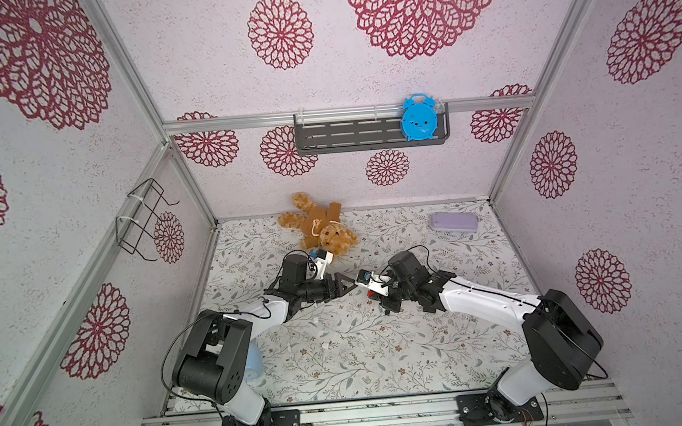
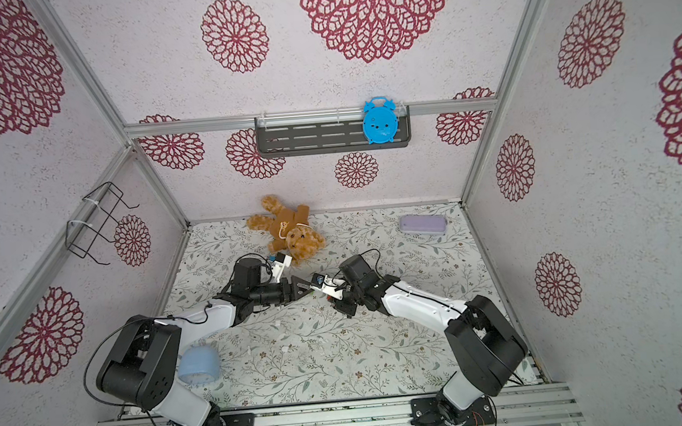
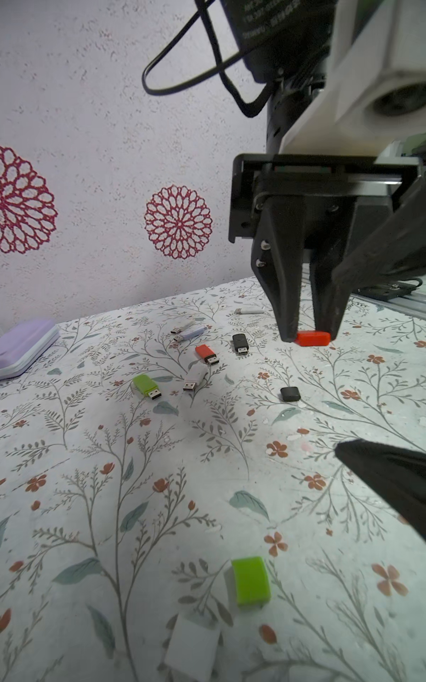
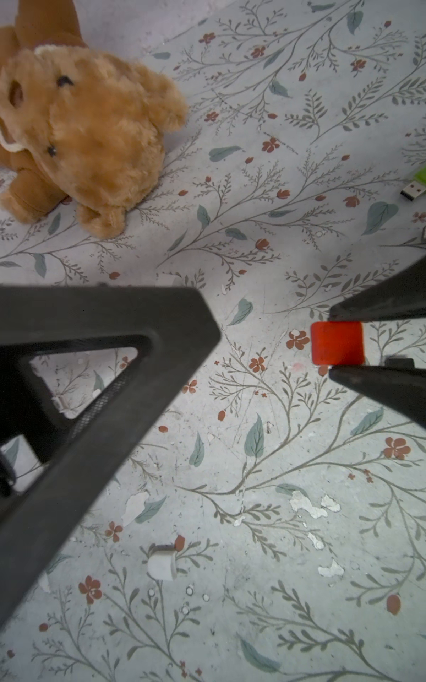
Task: Close the usb drive cover
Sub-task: Pick up the cover from the center of the board.
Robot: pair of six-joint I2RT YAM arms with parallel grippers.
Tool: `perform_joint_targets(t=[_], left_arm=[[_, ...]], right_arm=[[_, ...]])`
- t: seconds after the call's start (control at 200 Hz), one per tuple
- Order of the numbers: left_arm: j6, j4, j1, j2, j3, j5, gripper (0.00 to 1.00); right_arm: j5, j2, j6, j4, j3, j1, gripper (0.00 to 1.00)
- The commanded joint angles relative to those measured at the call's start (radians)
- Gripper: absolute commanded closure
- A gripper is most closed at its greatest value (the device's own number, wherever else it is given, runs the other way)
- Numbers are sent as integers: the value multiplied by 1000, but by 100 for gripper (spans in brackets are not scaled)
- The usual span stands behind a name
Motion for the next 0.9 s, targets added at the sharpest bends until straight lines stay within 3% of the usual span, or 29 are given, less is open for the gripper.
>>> perform_joint_targets(t=[0.0,0.51,0.895], left_arm=[[-25,58,-24,40,39,52,34],[-60,94,-66,128,87,96,59],[-60,94,-70,141,106,150,62]], right_arm=[[-20,-46,10,63,-6,3,76],[3,-64,40,124,-35,3,77],[18,-78,63,192,-63,3,77]])
